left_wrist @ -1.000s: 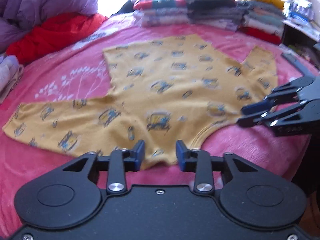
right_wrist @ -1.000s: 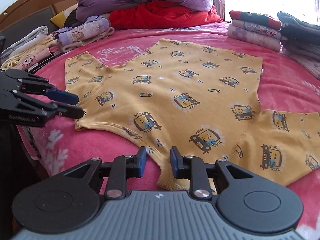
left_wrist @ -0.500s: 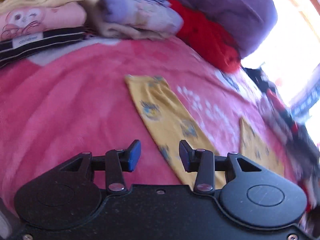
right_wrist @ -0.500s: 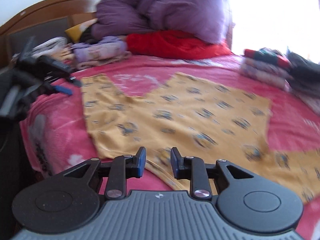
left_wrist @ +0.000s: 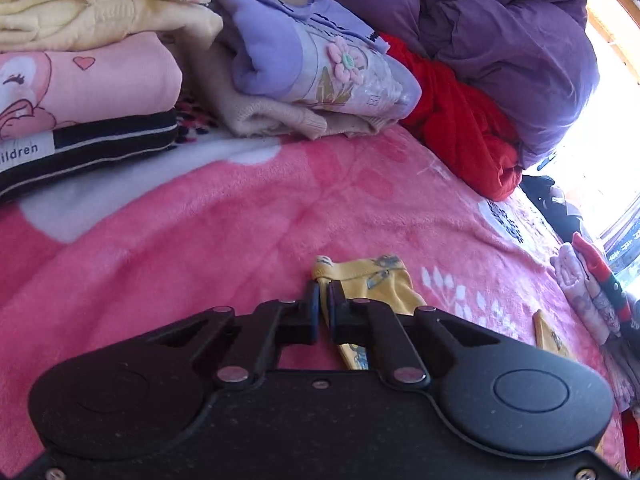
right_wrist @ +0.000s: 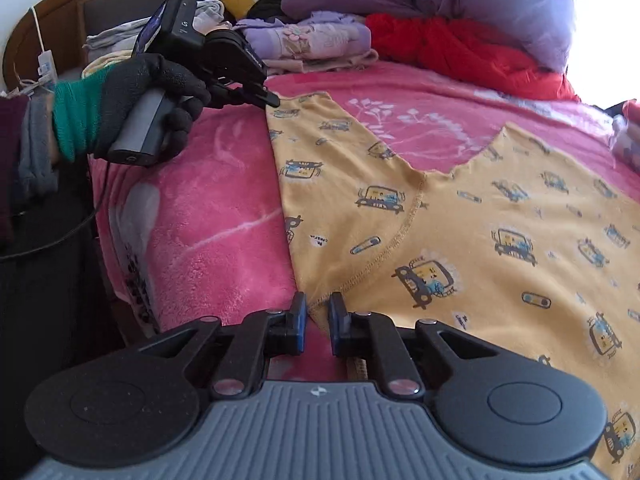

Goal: Fold clothes

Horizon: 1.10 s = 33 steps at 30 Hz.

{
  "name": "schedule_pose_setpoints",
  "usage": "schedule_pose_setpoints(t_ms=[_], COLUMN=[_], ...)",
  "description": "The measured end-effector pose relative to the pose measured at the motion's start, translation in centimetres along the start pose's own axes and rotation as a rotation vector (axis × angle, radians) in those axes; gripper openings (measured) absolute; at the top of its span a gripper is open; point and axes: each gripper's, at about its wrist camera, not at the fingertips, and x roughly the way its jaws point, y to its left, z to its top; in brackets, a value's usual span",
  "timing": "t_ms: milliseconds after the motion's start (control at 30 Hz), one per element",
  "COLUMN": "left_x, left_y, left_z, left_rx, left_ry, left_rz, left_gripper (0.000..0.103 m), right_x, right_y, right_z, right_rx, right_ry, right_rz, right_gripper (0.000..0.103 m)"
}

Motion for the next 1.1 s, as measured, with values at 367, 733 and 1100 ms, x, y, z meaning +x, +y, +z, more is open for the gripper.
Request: schedule_pose_setpoints(t_ms=[367,733,1100], left_x=[-1.8,-4.1,-3.2], left_y=[-1.4,-8.8,-10.6], left_z=[0.1,-4.8,-7.0], left_rx=[0.073,0.55,0.676], left_ry=[-0.083,0.062,0.15], left_rz=[0.105,-0.168,-0.185], left_gripper=[0.011,0.011,0.029], right_x=[-2.9,-9.5,-13.6], right_y=[1.1,-1.5,-5.5], right_z=[-0.7,-4.8,-7.0], right_rx=[-0.004,0.168,0.342], right_ry=[-0.037,-0.068,-0.125], right_rz=[-0.035,-0.061,-0.129], right_gripper=[0.019,0.026,0.032])
